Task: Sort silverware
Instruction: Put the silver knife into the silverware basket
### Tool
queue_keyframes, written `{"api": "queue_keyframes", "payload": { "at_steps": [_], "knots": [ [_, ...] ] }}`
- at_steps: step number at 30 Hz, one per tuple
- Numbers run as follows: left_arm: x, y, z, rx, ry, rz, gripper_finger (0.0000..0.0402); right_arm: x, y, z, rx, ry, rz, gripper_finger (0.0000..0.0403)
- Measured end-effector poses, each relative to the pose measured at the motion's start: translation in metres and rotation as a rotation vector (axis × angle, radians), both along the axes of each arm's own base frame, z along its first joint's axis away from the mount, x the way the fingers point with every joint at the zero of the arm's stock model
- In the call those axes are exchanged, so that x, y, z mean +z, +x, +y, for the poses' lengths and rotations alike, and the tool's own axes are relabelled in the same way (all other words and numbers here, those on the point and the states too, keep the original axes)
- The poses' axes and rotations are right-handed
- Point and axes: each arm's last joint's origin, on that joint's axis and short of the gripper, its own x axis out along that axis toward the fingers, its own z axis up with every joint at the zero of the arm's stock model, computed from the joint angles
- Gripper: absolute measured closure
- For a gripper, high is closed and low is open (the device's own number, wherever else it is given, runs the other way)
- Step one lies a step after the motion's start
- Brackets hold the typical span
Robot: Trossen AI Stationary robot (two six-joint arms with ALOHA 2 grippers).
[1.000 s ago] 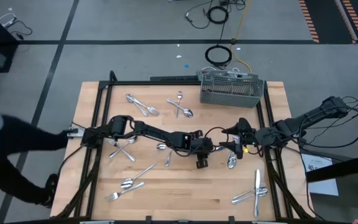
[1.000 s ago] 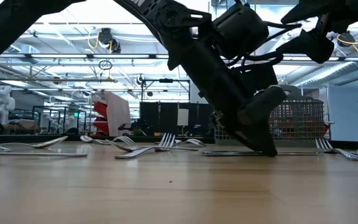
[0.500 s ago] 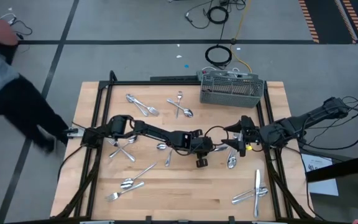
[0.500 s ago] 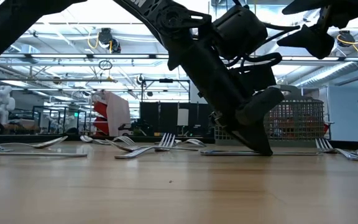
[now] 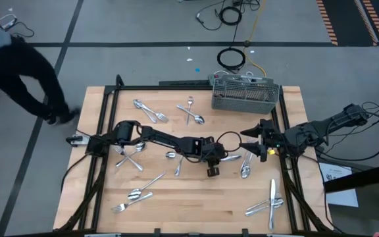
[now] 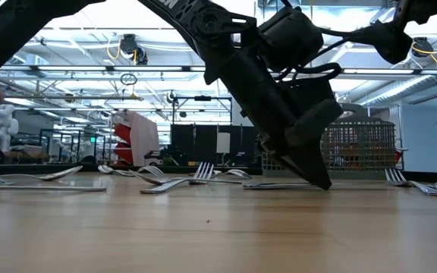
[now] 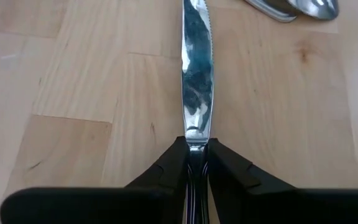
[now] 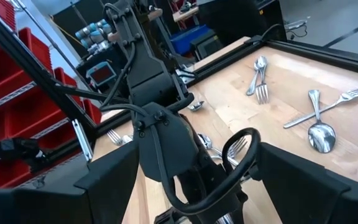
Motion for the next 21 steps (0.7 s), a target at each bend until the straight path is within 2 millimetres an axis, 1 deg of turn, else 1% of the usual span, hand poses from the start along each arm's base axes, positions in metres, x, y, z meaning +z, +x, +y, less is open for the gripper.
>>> {"api": "queue_keyframes", "payload": {
  "at_steps": [7, 16, 19, 21],
  "knots": [
    [0.005, 0.002, 0.008, -0.023, -0.048, -0.01, 0.0336, 0.002, -0.003, -0.001, 0.002, -0.001, -0.015, 0.009],
    [0.008, 0.003, 0.025, 0.014, -0.052, -0.024, 0.0336, 0.01, -0.012, -0.005, 0.007, -0.006, -0.081, 0.009],
    [0.017, 0.004, 0.037, 0.028, -0.047, -0.049, 0.0336, 0.012, -0.015, -0.006, 0.009, -0.018, -0.094, 0.009],
    [0.03, 0.004, 0.046, 0.03, -0.033, -0.085, 0.0336, 0.013, -0.017, -0.007, 0.007, -0.018, -0.107, 0.009]
  ]
}}
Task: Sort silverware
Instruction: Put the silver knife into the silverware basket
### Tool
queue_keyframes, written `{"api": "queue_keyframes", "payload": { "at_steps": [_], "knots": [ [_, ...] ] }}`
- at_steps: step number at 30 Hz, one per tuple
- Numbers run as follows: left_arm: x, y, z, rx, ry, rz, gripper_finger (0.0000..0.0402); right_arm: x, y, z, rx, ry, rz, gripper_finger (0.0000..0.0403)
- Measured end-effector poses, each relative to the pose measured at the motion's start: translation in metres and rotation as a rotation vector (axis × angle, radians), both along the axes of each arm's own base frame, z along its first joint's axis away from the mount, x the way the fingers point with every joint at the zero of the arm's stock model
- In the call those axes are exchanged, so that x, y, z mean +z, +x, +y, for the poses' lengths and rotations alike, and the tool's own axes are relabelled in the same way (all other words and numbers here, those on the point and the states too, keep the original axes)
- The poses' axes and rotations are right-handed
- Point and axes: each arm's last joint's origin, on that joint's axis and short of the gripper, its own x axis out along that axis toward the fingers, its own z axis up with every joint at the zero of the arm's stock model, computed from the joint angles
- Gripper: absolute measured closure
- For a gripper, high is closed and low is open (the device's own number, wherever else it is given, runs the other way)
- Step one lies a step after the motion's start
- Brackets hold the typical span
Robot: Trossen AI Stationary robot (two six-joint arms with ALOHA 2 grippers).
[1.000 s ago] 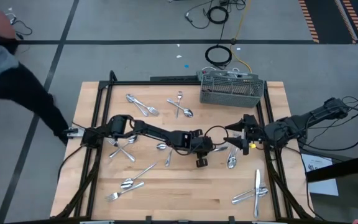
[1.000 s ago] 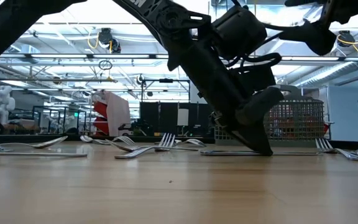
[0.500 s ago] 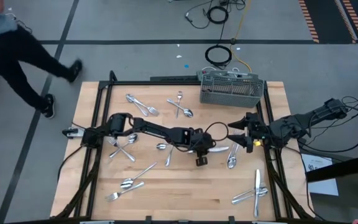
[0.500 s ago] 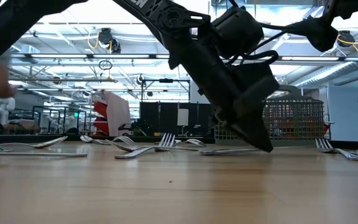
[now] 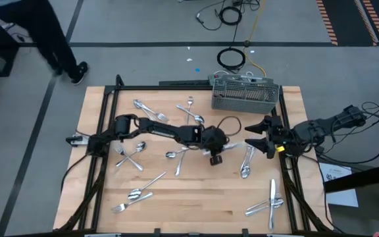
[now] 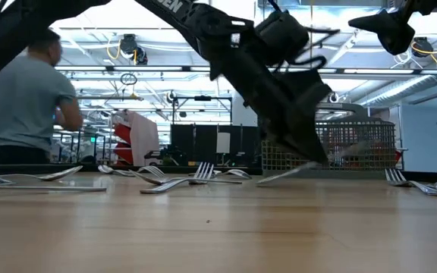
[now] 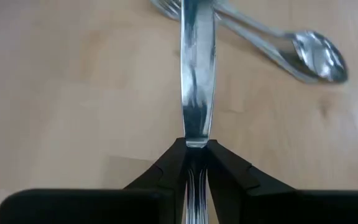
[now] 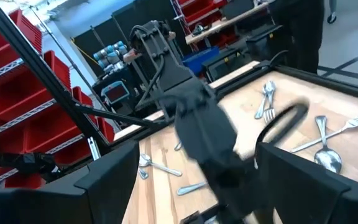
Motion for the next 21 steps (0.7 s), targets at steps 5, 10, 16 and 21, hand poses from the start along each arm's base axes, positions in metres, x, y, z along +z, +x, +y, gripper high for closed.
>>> {"api": "queue_keyframes", "payload": {
  "at_steps": [5, 10, 16, 21],
  "knots": [
    [0.035, -0.003, 0.022, 0.026, 0.024, -0.108, 0.0336, 0.004, -0.005, -0.003, -0.022, 0.011, -0.039, 0.009],
    [0.075, -0.006, 0.029, 0.006, 0.044, -0.253, 0.0336, 0.006, -0.01, -0.005, -0.021, 0.023, -0.065, 0.009],
    [0.102, -0.012, 0.036, 0.009, 0.068, -0.341, 0.0336, 0.007, -0.012, -0.006, -0.02, 0.024, -0.074, 0.009],
    [0.086, -0.013, 0.04, -0.002, 0.021, -0.253, 0.0336, 0.002, -0.014, -0.007, -0.02, 0.031, -0.028, 0.009]
  ]
}}
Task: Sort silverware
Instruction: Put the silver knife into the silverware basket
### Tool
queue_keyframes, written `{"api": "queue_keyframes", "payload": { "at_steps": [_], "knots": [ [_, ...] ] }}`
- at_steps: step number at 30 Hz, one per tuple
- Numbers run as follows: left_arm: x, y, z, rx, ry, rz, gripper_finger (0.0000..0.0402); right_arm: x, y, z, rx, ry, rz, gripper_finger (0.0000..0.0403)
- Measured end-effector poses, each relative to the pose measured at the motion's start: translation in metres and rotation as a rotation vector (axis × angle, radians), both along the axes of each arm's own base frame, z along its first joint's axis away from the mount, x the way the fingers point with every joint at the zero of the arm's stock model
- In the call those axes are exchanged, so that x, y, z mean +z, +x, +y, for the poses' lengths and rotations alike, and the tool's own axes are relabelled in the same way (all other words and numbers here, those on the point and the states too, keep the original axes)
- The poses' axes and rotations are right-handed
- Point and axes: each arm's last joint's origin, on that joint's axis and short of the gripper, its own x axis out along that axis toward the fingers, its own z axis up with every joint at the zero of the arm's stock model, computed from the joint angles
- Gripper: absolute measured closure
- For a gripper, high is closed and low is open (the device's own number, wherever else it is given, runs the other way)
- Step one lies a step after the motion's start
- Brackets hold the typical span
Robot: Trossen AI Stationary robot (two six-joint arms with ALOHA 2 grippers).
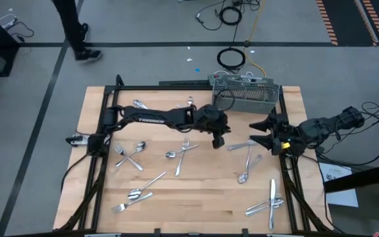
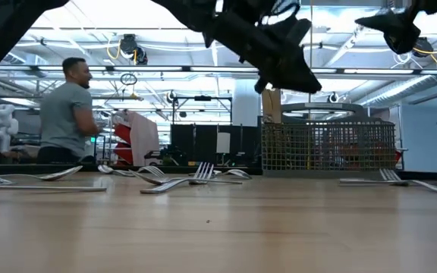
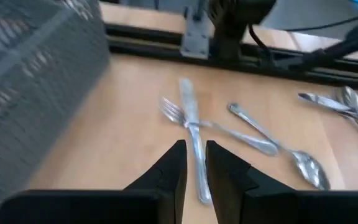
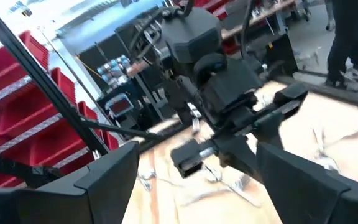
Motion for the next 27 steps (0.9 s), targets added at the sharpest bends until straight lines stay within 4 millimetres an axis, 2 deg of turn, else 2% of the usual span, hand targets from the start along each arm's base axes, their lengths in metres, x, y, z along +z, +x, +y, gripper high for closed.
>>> {"api": "queue_keyframes", "payload": {
  "at_steps": [3, 7, 11, 13, 17, 22, 27],
  "knots": [
    [-0.017, 0.003, -0.002, -0.014, -0.06, 0.054, 0.0336, -0.013, -0.003, -0.001, -0.009, 0.054, 0.115, 0.009],
    [-0.032, 0.007, -0.007, -0.038, -0.065, 0.079, 0.0336, -0.044, -0.013, -0.004, -0.042, 0.086, 0.426, 0.009],
    [-0.049, 0.014, -0.014, -0.052, -0.065, 0.084, 0.0336, -0.058, -0.022, -0.008, -0.067, 0.005, 0.607, 0.009],
    [-0.06, 0.018, -0.019, -0.076, -0.055, 0.078, 0.0334, -0.06, -0.022, -0.008, -0.035, -0.067, 0.644, 0.009],
    [-0.063, 0.024, -0.029, -0.113, -0.016, 0.027, 0.0308, -0.061, -0.013, -0.002, 0.07, -0.079, 0.677, 0.009],
    [-0.068, 0.027, -0.032, 0.011, 0.067, 0.021, 0.0244, -0.068, -0.003, 0.002, 0.039, -0.073, 0.758, 0.009],
    [-0.062, 0.038, -0.024, 0.118, -0.003, -0.172, 0.0206, -0.068, 0.006, 0.006, 0.03, -0.05, 0.738, 0.009]
  ]
}}
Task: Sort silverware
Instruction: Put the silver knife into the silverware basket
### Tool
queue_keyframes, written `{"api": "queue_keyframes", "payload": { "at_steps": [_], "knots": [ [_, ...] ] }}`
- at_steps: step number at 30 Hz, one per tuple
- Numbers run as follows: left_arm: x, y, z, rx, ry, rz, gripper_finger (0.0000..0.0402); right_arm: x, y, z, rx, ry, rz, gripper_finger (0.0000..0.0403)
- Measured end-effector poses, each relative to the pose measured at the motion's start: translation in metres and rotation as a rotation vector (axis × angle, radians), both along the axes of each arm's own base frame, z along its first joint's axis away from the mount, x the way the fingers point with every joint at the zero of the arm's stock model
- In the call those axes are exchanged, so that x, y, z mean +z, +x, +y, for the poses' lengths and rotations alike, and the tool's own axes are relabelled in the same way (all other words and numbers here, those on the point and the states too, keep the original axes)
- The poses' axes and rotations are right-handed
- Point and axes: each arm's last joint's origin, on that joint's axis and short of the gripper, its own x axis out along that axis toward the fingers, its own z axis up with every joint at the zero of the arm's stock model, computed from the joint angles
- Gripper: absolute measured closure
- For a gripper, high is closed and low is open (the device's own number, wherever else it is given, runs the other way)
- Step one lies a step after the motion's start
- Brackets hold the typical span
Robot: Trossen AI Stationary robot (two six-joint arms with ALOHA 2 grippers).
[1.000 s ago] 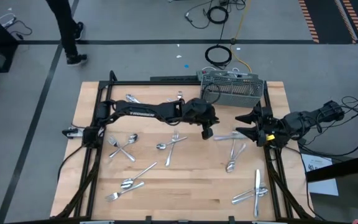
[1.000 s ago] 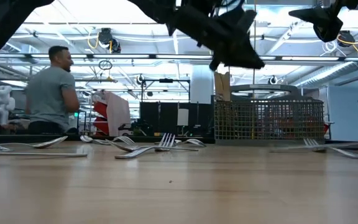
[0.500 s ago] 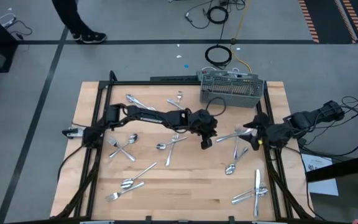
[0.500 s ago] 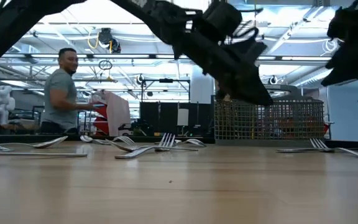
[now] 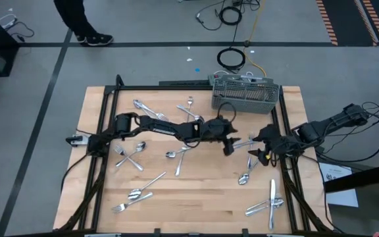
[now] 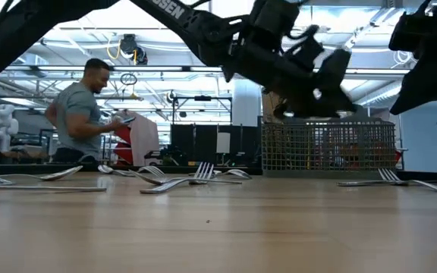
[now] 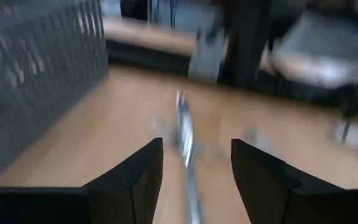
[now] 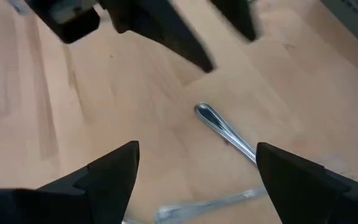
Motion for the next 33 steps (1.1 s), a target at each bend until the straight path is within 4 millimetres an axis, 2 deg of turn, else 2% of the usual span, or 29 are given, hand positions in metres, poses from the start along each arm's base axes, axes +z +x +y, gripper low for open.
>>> {"api": "queue_keyframes", "payload": {
  "at_steps": [2, 7, 14, 17, 22, 29, 33],
  "knots": [
    [-0.001, 0.001, 0.002, 0.02, -0.026, -0.018, 0.0204, 0.001, 0.002, 0.001, -0.012, 0.02, -0.02, 0.009],
    [-0.039, 0.005, 0.005, 0.015, -0.058, 0.051, 0.0203, 0.003, 0.003, 0.001, -0.04, 0.062, -0.049, 0.009],
    [-0.062, 0.008, -0.011, -0.024, -0.061, 0.071, 0.0203, 0.003, 0.003, 0.002, -0.07, 0.103, -0.056, 0.009],
    [-0.063, 0.008, -0.016, -0.032, -0.049, 0.081, 0.0203, 0.003, 0.004, 0.002, -0.078, 0.113, -0.062, 0.009],
    [-0.068, 0.004, -0.028, 0.005, 0.069, 0.159, 0.0203, 0.003, 0.004, 0.002, -0.088, 0.124, -0.065, 0.009],
    [-0.08, 0.005, -0.026, -0.014, 0.042, 0.178, 0.0203, 0.003, 0.003, 0.002, -0.086, 0.118, -0.065, 0.009],
    [-0.088, 0.004, -0.024, 0.017, -0.036, 0.195, 0.0203, 0.003, 0.003, 0.002, -0.087, 0.115, -0.066, 0.009]
  ]
}}
